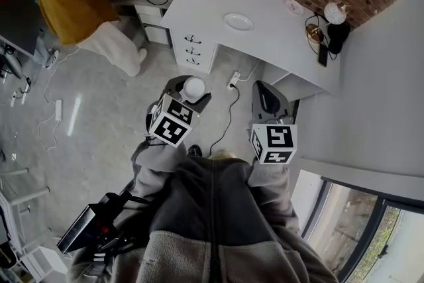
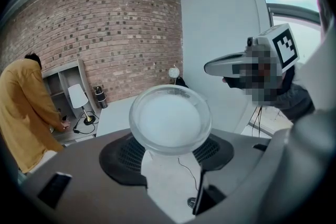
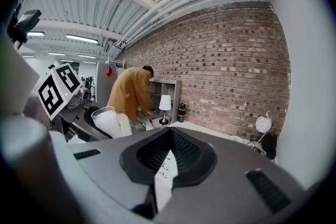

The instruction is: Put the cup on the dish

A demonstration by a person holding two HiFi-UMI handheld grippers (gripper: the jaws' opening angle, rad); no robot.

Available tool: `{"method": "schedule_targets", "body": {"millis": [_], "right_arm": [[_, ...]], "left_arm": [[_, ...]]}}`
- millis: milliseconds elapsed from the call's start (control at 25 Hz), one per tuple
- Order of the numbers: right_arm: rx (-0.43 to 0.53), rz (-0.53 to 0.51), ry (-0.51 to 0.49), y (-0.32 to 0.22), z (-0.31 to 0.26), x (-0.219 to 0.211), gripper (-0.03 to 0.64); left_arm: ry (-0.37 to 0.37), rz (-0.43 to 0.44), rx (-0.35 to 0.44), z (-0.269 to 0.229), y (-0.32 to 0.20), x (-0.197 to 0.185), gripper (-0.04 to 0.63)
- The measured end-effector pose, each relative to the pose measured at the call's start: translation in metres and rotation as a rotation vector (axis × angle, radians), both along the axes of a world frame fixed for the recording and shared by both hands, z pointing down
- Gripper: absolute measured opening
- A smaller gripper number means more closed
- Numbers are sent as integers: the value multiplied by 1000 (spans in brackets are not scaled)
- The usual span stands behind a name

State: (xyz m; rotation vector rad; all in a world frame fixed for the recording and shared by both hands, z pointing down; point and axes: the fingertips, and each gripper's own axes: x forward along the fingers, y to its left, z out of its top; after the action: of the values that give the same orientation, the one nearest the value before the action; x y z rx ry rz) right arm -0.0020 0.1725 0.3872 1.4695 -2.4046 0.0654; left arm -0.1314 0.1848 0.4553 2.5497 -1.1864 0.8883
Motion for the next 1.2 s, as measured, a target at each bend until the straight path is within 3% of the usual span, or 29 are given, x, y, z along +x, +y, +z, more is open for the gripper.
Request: {"method": "schedule_targets", "body": {"millis": [320,600,920,1200], "right_arm": [[-38,-5,-1,-4,14,-2,2],[-70,-61,-16,-54,32,-17,3],[-79,-120,-38,-156,39,-15,3],[-107,-127,-52,-242,45,11,2]], "left_arm": [[0,-17,-30,11,2,-7,256],[-8,-71,-46,22,-34,-26,256],[-22,-199,-34,18,-120,-49,256],[-29,-174,-46,18,-209,-17,256]]}}
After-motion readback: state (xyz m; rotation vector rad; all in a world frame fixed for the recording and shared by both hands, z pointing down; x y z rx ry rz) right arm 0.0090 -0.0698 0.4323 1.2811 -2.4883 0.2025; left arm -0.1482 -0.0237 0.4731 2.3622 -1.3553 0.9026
